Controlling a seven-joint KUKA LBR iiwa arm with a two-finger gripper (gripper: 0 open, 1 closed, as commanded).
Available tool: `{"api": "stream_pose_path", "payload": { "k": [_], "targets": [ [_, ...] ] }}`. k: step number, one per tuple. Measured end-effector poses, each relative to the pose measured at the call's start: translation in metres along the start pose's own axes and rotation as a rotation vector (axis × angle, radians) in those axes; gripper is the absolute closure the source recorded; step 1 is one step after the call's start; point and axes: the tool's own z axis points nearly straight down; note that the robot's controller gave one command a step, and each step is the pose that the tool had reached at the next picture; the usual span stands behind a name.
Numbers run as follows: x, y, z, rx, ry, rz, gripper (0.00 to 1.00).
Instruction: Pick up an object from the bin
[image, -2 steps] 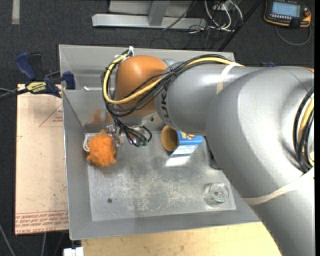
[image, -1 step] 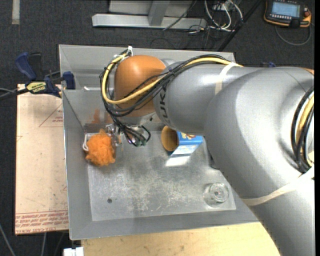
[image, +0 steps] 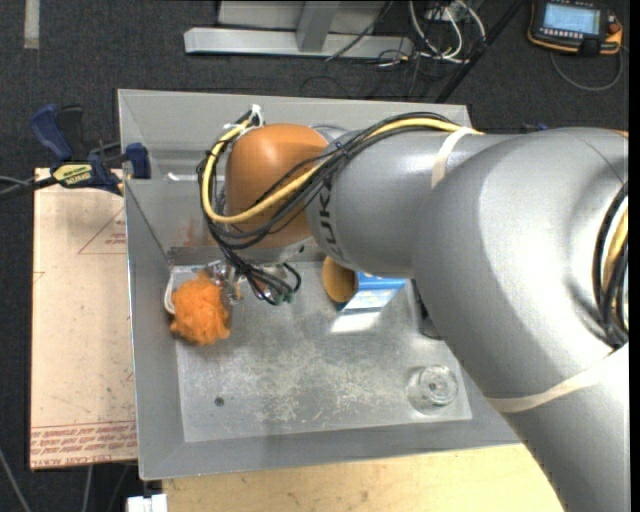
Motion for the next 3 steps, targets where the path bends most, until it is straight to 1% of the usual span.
{"api": "stream_pose_path", "payload": {
  "k": [1,2,3],
  "targets": [
    [0.014,0.008,-0.001,-0.001,0.000,-0.018,1.00],
    [0.015,0.010,-0.001,0.000,-0.001,-0.020,0.00],
    [0.002,0.017,0.001,0.001,-0.005,-0.025,1.00]
  ]
}}
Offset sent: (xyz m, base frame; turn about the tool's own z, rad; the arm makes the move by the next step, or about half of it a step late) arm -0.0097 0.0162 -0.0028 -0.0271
